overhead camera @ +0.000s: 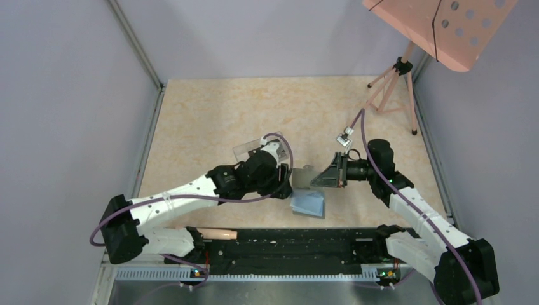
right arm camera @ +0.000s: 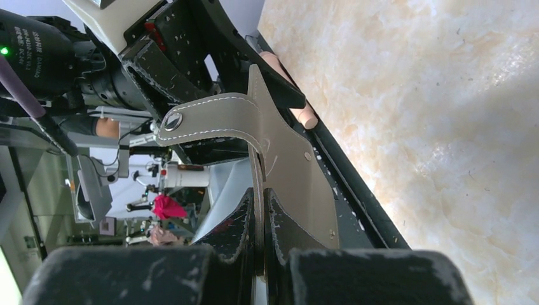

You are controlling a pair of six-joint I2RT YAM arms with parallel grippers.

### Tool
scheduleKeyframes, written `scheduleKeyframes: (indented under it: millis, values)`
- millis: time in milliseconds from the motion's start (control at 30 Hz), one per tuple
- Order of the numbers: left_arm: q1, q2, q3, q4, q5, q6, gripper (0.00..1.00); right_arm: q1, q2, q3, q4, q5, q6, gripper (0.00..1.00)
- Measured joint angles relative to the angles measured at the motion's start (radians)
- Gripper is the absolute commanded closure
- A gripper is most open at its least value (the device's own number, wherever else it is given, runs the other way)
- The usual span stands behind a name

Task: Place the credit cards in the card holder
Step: Turn over the card slot in the card holder.

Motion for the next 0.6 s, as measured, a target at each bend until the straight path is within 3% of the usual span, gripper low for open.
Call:
scheduleKeyframes:
  millis: [233,600]
  values:
    - [0.011,-0.027,-0.008,0.061,0.063,0.016,0.40,0.000,0.000,0.000,0.034,-0.010,0.022,1.00]
    - [0.011,0.098,0.179,-0.039,0.142,0.096,0.38,-0.001,0.013,0.000,0.021,-0.005,-0.003,1.00]
